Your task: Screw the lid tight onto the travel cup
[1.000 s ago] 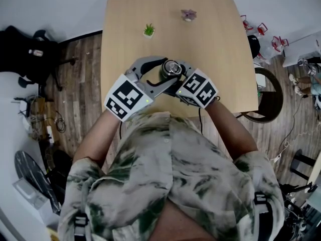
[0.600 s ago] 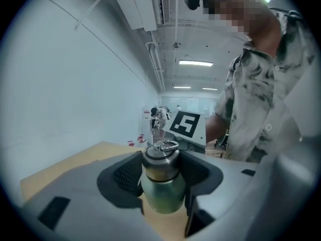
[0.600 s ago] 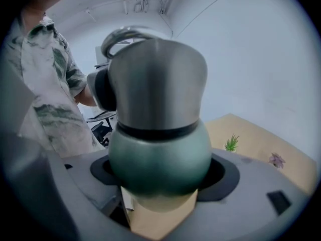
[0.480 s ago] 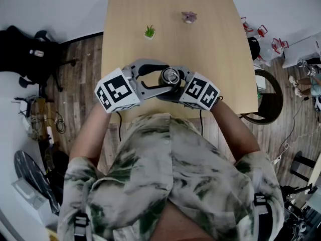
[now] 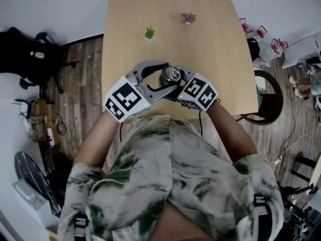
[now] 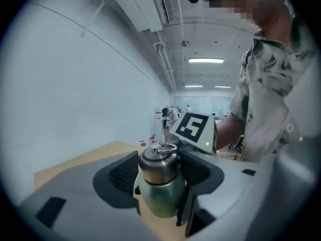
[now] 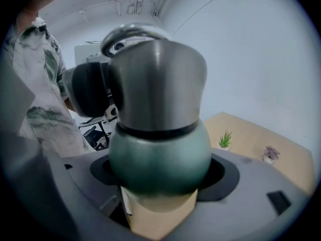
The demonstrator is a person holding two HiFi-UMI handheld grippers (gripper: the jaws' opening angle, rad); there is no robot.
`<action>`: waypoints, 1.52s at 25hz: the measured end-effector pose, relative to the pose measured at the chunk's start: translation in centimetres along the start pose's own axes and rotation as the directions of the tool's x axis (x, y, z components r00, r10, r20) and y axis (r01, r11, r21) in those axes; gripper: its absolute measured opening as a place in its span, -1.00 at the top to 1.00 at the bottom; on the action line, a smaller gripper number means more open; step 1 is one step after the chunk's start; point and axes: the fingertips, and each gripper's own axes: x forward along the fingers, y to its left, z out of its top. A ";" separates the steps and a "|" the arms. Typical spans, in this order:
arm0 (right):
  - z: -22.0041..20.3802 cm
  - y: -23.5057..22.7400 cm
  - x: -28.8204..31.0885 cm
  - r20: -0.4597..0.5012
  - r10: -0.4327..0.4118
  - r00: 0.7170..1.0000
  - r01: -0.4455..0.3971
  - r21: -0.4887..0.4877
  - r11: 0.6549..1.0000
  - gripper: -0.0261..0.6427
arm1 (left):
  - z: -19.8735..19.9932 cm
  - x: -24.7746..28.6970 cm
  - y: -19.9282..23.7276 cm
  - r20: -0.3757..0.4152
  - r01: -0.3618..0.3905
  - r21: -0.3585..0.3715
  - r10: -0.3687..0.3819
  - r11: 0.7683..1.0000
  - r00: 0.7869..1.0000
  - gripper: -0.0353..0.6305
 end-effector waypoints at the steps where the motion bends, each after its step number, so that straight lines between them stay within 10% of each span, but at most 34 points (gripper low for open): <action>1: 0.0 -0.1 0.0 0.001 -0.007 1.000 0.007 0.007 1.000 -0.28 | 0.1 -0.1 0.1 0.002 -0.026 -0.005 0.026 1.000 1.000 0.12; 17: -1.6 -2.4 1.2 -0.014 -0.097 0.995 0.097 0.074 0.992 -0.28 | -2.4 1.4 1.9 -0.052 -0.201 -0.056 0.199 0.978 0.979 0.16; 38: -1.8 -1.0 1.6 0.028 0.025 0.999 -0.024 -0.016 1.000 -0.28 | -3.2 0.9 1.1 -0.039 0.183 0.040 -0.182 0.982 0.983 0.17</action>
